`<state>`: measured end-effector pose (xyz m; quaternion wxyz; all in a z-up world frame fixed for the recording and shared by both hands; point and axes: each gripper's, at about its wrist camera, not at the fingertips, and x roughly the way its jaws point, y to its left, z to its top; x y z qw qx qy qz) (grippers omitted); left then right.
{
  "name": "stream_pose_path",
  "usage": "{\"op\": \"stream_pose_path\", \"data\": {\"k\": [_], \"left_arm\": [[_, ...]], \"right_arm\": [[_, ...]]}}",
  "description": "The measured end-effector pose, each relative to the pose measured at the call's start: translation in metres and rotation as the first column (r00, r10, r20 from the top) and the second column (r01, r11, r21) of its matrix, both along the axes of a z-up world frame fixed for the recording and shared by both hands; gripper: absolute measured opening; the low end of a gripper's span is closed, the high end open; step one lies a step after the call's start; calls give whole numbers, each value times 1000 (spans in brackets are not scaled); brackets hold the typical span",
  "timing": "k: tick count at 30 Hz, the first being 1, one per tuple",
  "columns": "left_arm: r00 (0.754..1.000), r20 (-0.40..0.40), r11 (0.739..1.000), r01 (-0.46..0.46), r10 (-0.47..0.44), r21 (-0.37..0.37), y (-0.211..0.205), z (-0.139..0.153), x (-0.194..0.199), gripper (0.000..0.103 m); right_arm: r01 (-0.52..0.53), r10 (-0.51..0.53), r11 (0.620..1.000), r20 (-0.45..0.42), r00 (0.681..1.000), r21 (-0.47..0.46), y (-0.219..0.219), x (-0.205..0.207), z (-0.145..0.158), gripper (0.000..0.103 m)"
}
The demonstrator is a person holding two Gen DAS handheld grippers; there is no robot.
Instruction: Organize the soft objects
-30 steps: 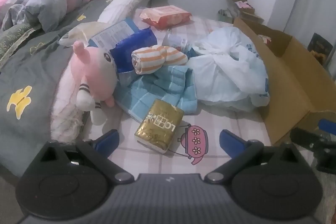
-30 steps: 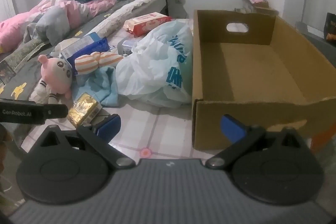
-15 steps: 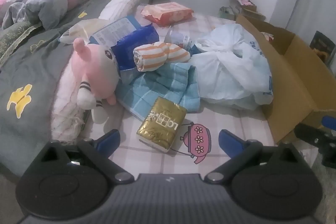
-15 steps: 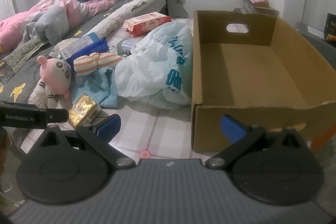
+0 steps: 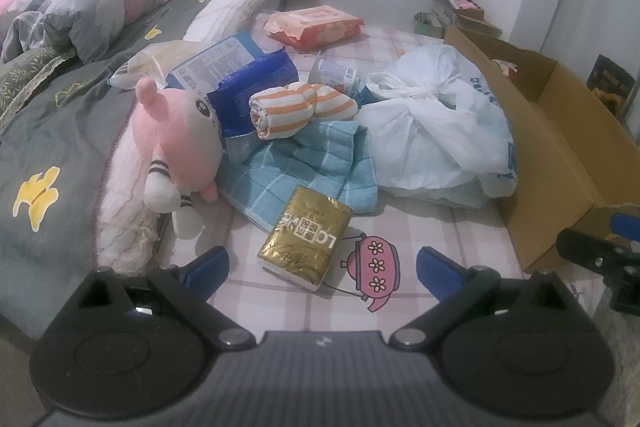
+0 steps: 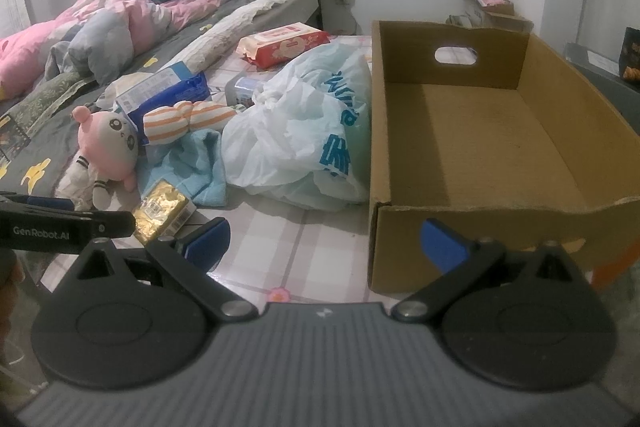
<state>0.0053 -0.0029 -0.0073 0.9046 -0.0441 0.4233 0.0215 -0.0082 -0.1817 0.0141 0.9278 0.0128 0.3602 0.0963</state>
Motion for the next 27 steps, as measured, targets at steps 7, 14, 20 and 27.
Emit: {"op": "stream_pose_path", "data": {"k": [7,14,20,27], "left_arm": [[1000,0,1000,1,-1,1,1,0,0,101],[1000,0,1000,1,-1,2,1,0,-1,101],[1000,-1,1000,2,-2,2,1,0,-1,101],[1000,-1,1000,2,-2,3,1,0,0,101]], "right_arm": [[1,-1,1000,-4,1000,1,1,0,0,102],[2,-2,1000,-5,1000,0,1,0,0,102],[2,-2,1000,-7,1000,1,1,1,-1,102],[1,-1,1000,-8,1000,0,2,1,-2,102]]}}
